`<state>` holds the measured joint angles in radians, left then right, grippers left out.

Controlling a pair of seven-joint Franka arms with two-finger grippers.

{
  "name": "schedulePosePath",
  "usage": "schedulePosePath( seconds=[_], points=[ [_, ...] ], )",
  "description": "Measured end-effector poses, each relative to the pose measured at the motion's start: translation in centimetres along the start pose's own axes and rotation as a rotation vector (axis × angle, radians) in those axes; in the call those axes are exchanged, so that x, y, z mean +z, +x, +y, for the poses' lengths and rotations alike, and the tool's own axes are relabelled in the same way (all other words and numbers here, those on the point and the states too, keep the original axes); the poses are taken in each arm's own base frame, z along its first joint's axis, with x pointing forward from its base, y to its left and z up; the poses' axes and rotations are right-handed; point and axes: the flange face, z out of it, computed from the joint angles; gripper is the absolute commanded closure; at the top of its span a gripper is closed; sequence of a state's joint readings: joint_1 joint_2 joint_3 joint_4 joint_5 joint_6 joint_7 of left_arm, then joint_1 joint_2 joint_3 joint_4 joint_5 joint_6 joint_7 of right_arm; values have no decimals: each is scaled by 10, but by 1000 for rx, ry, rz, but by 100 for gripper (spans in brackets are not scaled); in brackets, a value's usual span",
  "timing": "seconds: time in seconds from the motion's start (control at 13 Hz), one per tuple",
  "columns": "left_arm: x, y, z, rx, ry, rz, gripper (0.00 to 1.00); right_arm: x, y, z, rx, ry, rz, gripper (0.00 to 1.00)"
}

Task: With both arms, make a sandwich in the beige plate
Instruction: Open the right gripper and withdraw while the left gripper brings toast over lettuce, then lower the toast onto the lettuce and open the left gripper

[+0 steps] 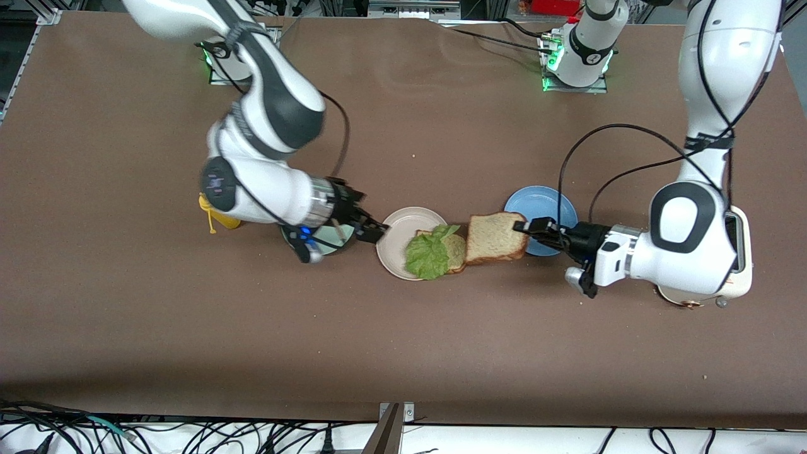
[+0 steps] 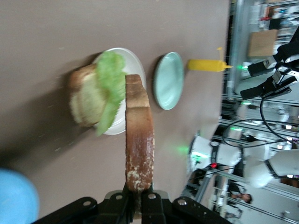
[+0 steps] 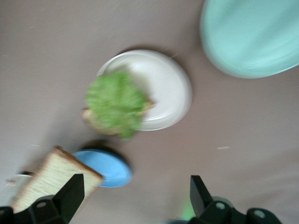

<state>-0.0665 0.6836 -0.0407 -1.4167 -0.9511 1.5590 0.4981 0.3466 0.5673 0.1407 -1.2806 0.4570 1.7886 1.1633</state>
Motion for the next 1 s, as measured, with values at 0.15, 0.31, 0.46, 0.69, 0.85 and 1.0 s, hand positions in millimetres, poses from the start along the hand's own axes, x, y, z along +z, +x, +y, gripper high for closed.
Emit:
schedulePosePath(
  seconds=[0.15, 0.31, 0.46, 0.69, 0.85, 1.0],
  points=[
    [29, 8, -6, -1, -52, -12, 100, -57, 36, 42, -63, -83, 7, 0],
    [49, 11, -10, -3, -60, -33, 100, -106, 80, 88, -145, -117, 29, 0],
    [73, 18, -7, 5, -37, -34, 100, -144, 117, 126, -255, -159, 100, 1],
    [120, 28, 2, 15, -26, -37, 100, -181, 157, 169, -444, -264, 198, 1],
    [136, 29, -5, 1, -37, -45, 100, -199, 183, 195, -518, -301, 254, 1],
    [141, 29, -14, -12, -39, -53, 100, -199, 192, 210, -569, -339, 332, 1]
  ],
)
